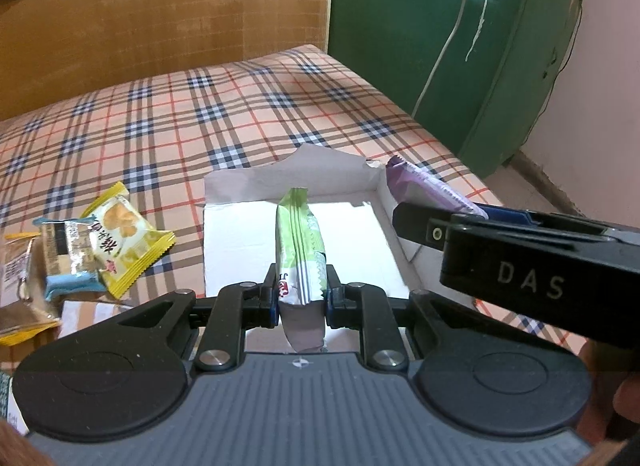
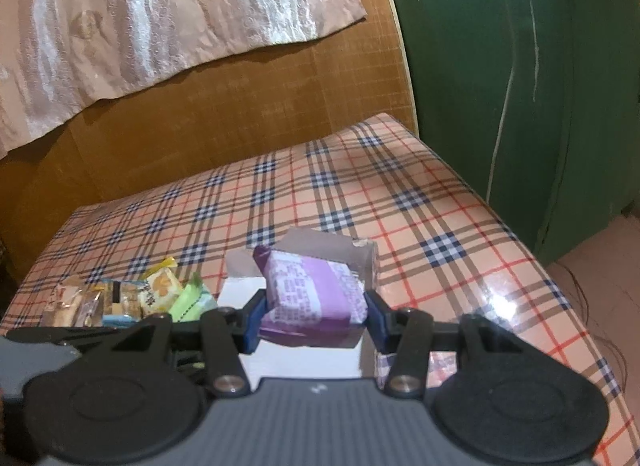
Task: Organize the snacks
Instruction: 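Carry both packs into the white box and open both tools, then move the left tool back toward the clear bag of cookies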
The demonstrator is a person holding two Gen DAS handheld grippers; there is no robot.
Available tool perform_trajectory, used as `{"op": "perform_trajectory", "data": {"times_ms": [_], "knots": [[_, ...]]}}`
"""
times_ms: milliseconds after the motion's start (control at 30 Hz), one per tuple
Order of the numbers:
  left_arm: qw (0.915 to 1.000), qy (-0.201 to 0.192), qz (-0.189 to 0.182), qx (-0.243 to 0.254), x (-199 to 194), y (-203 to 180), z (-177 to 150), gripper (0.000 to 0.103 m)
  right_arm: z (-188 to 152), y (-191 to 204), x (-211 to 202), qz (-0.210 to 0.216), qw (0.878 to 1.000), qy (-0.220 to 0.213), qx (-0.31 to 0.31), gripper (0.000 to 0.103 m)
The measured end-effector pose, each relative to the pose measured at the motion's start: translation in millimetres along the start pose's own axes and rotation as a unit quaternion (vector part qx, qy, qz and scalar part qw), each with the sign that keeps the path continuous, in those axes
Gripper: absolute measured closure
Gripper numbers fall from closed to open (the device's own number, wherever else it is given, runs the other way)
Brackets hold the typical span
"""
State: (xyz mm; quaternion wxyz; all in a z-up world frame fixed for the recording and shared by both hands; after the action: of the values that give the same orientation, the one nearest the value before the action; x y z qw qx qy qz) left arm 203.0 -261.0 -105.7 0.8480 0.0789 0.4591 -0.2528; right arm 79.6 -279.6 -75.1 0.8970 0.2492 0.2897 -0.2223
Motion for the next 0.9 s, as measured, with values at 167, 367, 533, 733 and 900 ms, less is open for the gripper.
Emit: {"op": "perform_trajectory", "data": {"times_ms": [167, 367, 533, 733, 900], "knots": [[0.9999, 0.002, -0.009, -0.004, 11, 3, 7, 0.081, 6, -2, 10, 0.0, 1.0, 0.003, 0.003, 0.054], [0.9995, -0.009, -0.031, -0.006, 19, 2, 20, 0.047, 18, -2, 22, -0.003, 1.0, -0.005, 0.001, 0.052], [0.9993, -0.015, -0.025, -0.021, 10, 17, 16, 0.029, 25, -4, 16, -0.011, 0.999, -0.036, 0.013, 0.029], [0.9988, -0.02, 0.018, -0.042, -18, 50, -4, 0.011, 8, 8, -15, 0.005, 0.998, -0.061, 0.014, 0.017], [0.9948, -0.027, 0.07, -0.069, -51, 87, -37, 0.002, -27, 27, -35, 0.003, 0.998, -0.07, 0.002, 0.015]]}}
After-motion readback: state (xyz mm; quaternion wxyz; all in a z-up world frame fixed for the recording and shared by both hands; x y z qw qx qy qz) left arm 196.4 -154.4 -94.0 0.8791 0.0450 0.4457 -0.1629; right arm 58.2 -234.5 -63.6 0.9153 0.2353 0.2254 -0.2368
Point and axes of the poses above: each gripper's, at about its wrist camera, not at the fingertips, and x roughly the way its jaws point, y to its left, z to its top, the point moved 10 cm from there along x, roughly the way its jaws point, and after that the axes turned 8 degrees about y, right-handed, at the moved point
